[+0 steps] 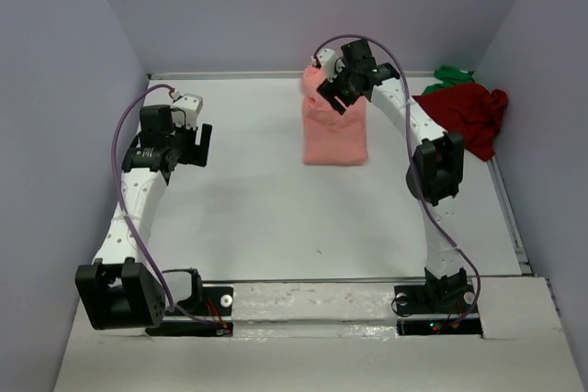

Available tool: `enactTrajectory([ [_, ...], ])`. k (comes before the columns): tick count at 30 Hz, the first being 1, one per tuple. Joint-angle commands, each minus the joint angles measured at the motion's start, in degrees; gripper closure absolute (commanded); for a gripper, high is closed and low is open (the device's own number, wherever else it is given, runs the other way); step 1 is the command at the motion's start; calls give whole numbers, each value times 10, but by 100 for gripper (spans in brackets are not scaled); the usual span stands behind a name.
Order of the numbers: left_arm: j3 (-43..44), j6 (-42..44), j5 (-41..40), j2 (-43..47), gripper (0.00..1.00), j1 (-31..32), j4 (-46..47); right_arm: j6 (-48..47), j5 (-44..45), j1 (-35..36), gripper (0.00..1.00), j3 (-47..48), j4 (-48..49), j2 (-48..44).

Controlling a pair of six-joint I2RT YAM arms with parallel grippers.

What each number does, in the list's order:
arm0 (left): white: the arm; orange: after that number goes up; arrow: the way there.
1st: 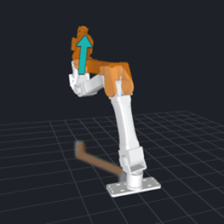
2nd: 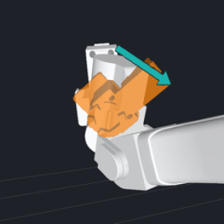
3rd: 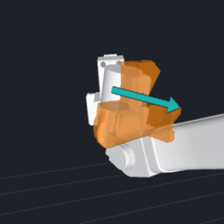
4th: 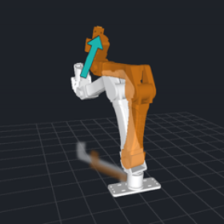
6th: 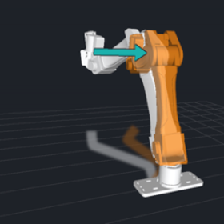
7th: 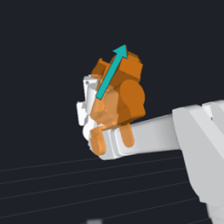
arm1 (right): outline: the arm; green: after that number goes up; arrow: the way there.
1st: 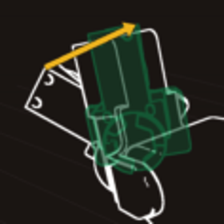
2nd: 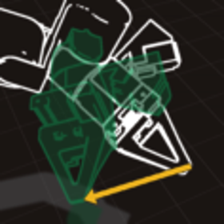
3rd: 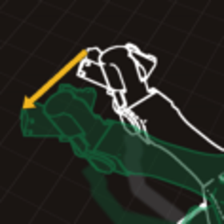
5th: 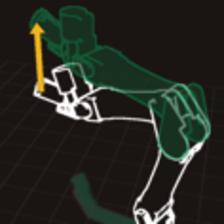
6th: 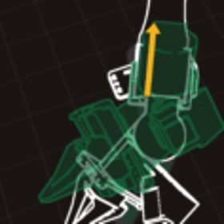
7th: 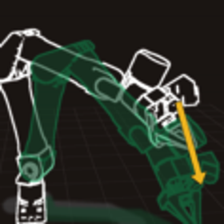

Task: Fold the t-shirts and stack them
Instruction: Fold the tshirt

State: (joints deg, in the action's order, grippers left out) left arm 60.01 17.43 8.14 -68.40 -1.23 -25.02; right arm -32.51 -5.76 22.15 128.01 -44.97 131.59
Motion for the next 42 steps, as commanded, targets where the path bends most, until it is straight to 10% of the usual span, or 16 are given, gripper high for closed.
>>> enactTrajectory([
  [1,-7,-6,22,30,11,-3,18,-9,24,0,26,-48,40,-88],
  [23,-38,6,-6,53,6,-11,28,54,-40,0,12,14,52,76],
  [42,-17,6,2,5,6,-18,4,83,-127,-5,9,-120,43,39],
])
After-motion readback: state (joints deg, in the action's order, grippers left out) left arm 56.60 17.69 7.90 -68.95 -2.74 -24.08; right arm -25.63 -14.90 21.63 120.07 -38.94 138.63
